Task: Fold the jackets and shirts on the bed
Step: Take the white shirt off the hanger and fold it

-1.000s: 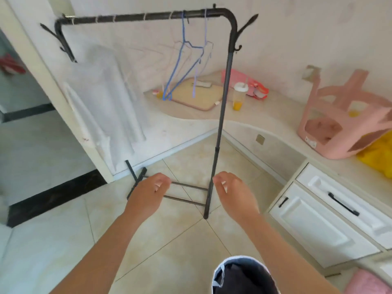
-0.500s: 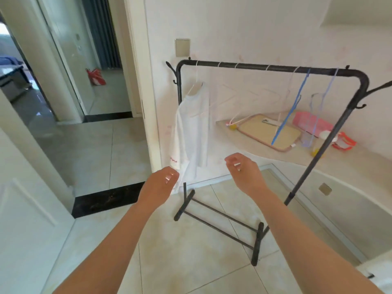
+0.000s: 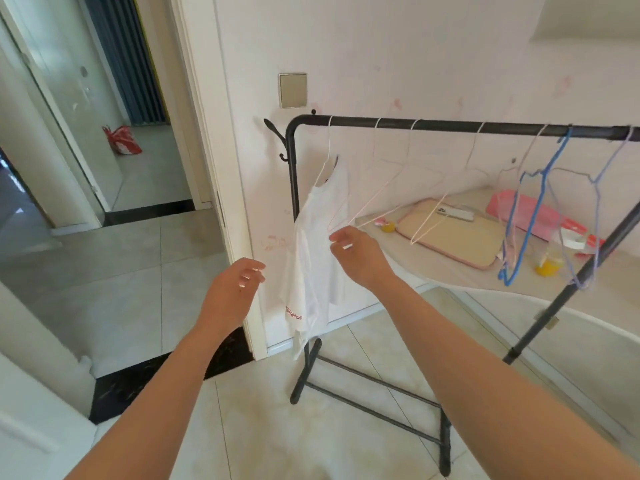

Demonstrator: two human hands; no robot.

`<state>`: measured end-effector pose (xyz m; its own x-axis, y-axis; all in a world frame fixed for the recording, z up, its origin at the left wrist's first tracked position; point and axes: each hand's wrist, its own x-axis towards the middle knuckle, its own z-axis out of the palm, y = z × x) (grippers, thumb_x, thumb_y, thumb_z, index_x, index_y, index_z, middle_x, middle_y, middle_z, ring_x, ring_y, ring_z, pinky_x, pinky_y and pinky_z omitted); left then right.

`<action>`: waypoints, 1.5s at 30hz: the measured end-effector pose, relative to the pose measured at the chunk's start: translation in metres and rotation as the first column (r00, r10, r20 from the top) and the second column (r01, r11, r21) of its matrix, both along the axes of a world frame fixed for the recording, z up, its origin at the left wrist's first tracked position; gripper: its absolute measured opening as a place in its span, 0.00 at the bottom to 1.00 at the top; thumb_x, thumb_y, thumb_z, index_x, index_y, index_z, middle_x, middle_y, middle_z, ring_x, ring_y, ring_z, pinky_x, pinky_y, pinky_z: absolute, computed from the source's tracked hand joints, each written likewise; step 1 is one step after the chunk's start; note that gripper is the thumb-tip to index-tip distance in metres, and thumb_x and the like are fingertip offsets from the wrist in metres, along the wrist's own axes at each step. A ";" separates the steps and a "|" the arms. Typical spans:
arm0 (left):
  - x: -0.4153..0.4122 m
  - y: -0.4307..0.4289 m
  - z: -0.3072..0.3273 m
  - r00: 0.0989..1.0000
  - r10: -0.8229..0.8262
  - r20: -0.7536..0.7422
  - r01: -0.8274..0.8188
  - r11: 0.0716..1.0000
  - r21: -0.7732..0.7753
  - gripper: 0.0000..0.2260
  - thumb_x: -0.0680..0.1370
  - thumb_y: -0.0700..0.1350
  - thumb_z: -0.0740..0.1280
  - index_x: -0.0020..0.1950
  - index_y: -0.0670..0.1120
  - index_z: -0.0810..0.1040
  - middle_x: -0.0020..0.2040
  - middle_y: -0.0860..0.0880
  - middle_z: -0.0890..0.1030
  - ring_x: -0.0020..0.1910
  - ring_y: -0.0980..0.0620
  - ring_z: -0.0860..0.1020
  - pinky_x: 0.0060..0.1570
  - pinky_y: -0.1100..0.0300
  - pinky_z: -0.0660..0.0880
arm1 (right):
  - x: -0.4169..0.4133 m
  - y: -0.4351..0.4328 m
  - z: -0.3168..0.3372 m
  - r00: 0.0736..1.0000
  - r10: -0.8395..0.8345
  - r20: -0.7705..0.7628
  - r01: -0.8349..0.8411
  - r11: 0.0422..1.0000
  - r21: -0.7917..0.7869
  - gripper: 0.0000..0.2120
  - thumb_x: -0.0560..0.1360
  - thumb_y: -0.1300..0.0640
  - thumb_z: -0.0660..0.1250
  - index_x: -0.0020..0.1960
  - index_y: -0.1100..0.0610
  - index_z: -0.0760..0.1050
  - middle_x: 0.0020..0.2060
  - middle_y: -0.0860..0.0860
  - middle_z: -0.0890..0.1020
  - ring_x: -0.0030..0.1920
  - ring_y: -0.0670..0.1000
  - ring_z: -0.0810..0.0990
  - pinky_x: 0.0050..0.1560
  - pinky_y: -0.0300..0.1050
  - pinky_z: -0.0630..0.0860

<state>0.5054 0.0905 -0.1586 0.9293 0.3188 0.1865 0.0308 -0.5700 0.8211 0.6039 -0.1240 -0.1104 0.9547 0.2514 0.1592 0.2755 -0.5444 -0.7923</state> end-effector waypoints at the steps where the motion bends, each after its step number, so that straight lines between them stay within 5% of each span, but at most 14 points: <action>1: 0.013 0.003 -0.001 1.000 0.005 0.001 -0.005 1.000 -0.007 0.07 0.81 0.46 0.60 0.56 0.53 0.77 0.49 0.54 0.81 0.50 0.55 0.78 0.46 0.64 0.73 | 0.014 0.006 -0.002 1.000 -0.003 0.009 0.003 1.000 0.021 0.08 0.77 0.58 0.62 0.54 0.54 0.77 0.48 0.46 0.79 0.45 0.48 0.77 0.46 0.42 0.75; 8: 0.140 0.016 -0.013 0.998 -0.026 -0.059 0.022 0.998 -0.061 0.07 0.81 0.45 0.62 0.58 0.50 0.76 0.54 0.52 0.79 0.50 0.53 0.77 0.44 0.67 0.69 | 0.134 0.052 0.002 0.996 -0.053 -0.078 0.059 0.995 0.078 0.14 0.78 0.59 0.62 0.62 0.57 0.73 0.52 0.49 0.76 0.52 0.50 0.77 0.45 0.41 0.75; 13: 0.216 0.030 -0.012 0.994 -0.066 -0.088 0.055 0.990 -0.127 0.08 0.81 0.45 0.62 0.58 0.49 0.77 0.54 0.52 0.79 0.49 0.55 0.76 0.45 0.67 0.70 | 0.201 0.079 0.013 0.975 -0.139 -0.174 0.164 0.977 0.137 0.20 0.78 0.57 0.62 0.70 0.58 0.68 0.61 0.52 0.76 0.61 0.52 0.75 0.62 0.47 0.72; 17: 0.283 0.039 -0.009 0.992 -0.102 -0.071 0.094 0.989 -0.111 0.08 0.81 0.45 0.61 0.59 0.48 0.76 0.53 0.51 0.80 0.48 0.54 0.77 0.44 0.67 0.70 | 0.244 0.106 0.018 0.936 -0.228 -0.268 0.287 0.935 0.207 0.22 0.78 0.57 0.63 0.71 0.57 0.66 0.63 0.53 0.75 0.61 0.54 0.75 0.61 0.46 0.71; 24: 0.376 0.031 0.000 0.934 -0.347 -0.087 0.340 0.937 -0.086 0.10 0.82 0.45 0.59 0.62 0.47 0.74 0.55 0.50 0.79 0.50 0.55 0.77 0.47 0.64 0.70 | 0.282 0.132 0.017 0.861 -0.417 -0.292 0.496 0.816 0.296 0.13 0.78 0.59 0.61 0.62 0.57 0.73 0.48 0.56 0.82 0.37 0.49 0.81 0.41 0.39 0.76; 28: 0.415 0.022 0.018 0.892 -0.451 -0.018 0.450 0.892 -0.038 0.12 0.82 0.42 0.58 0.65 0.46 0.70 0.58 0.53 0.75 0.51 0.56 0.74 0.42 0.70 0.67 | 0.295 0.132 0.022 0.817 -0.543 -0.195 0.574 0.797 0.189 0.13 0.80 0.53 0.58 0.57 0.59 0.76 0.44 0.55 0.82 0.35 0.52 0.82 0.35 0.42 0.81; 33: 0.458 -0.001 0.030 0.818 -0.563 0.116 0.557 0.826 0.088 0.11 0.79 0.47 0.61 0.62 0.50 0.69 0.60 0.52 0.73 0.57 0.54 0.74 0.57 0.54 0.75 | 0.295 0.135 0.032 0.757 -0.638 -0.144 0.652 0.754 0.085 0.19 0.80 0.46 0.57 0.44 0.61 0.76 0.36 0.53 0.81 0.35 0.55 0.82 0.36 0.48 0.80; 37: 0.472 -0.009 0.028 0.831 -0.548 0.095 0.536 0.834 0.127 0.17 0.82 0.47 0.58 0.71 0.50 0.66 0.70 0.49 0.67 0.69 0.49 0.68 0.66 0.56 0.66 | 0.289 0.130 0.045 0.716 -0.692 -0.092 0.697 0.716 0.037 0.22 0.78 0.50 0.59 0.27 0.57 0.64 0.23 0.52 0.69 0.25 0.52 0.71 0.30 0.43 0.68; 41: 0.472 0.001 0.028 0.803 -0.551 0.226 0.516 0.833 0.197 0.12 0.82 0.48 0.58 0.64 0.53 0.71 0.67 0.50 0.69 0.66 0.49 0.68 0.65 0.53 0.69 | 0.279 0.127 0.057 0.679 -0.734 -0.021 0.735 0.678 0.024 0.22 0.77 0.54 0.59 0.26 0.56 0.58 0.21 0.49 0.61 0.20 0.46 0.60 0.21 0.36 0.57; 45: 0.472 0.005 0.035 0.702 -0.624 0.343 0.522 0.779 0.349 0.09 0.83 0.45 0.56 0.60 0.49 0.72 0.61 0.50 0.74 0.63 0.49 0.71 0.72 0.51 0.62 | 0.271 0.126 0.064 0.653 -0.757 -0.006 0.756 0.652 0.048 0.21 0.76 0.54 0.60 0.27 0.55 0.58 0.20 0.47 0.59 0.27 0.52 0.63 0.31 0.43 0.63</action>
<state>0.9770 0.0959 -0.1234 0.7282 -0.3440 0.5927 -0.6739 -0.5169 0.5279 0.8746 0.0016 -0.0469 0.8087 -0.5644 0.1654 -0.2060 -0.5353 -0.8192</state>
